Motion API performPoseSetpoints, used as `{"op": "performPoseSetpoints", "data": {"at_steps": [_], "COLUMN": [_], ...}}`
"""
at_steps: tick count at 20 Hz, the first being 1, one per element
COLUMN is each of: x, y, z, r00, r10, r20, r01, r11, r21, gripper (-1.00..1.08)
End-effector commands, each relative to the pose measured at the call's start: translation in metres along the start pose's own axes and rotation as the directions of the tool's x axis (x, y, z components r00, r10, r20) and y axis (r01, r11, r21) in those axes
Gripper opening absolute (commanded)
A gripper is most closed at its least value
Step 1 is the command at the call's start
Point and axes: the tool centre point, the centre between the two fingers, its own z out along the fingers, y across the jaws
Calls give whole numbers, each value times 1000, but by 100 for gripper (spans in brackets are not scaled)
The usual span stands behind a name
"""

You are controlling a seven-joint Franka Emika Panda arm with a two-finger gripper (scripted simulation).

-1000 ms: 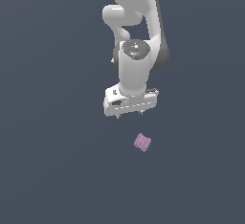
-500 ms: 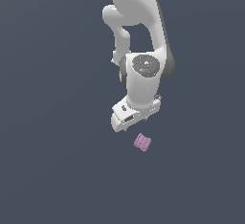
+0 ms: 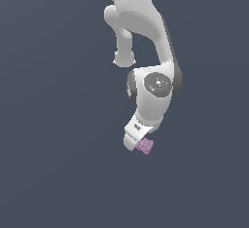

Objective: Pick up the object and move it to a goal position.

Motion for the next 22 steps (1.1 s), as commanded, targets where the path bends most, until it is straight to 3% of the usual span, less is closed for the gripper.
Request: {"op": "performPoseSetpoints", "data": {"at_steps": [1,10,22], "x": [7,20,21], "y": [0,1,0], "z": [6,19,41], "r00": [998,984,982], "r10": [-60,-178,-187], "r20": [-1,-3,-3], "r01": [60,178,187], "r11": [998,984,982], "r21": [2,8,9], "gripper": [100,100,100]}}
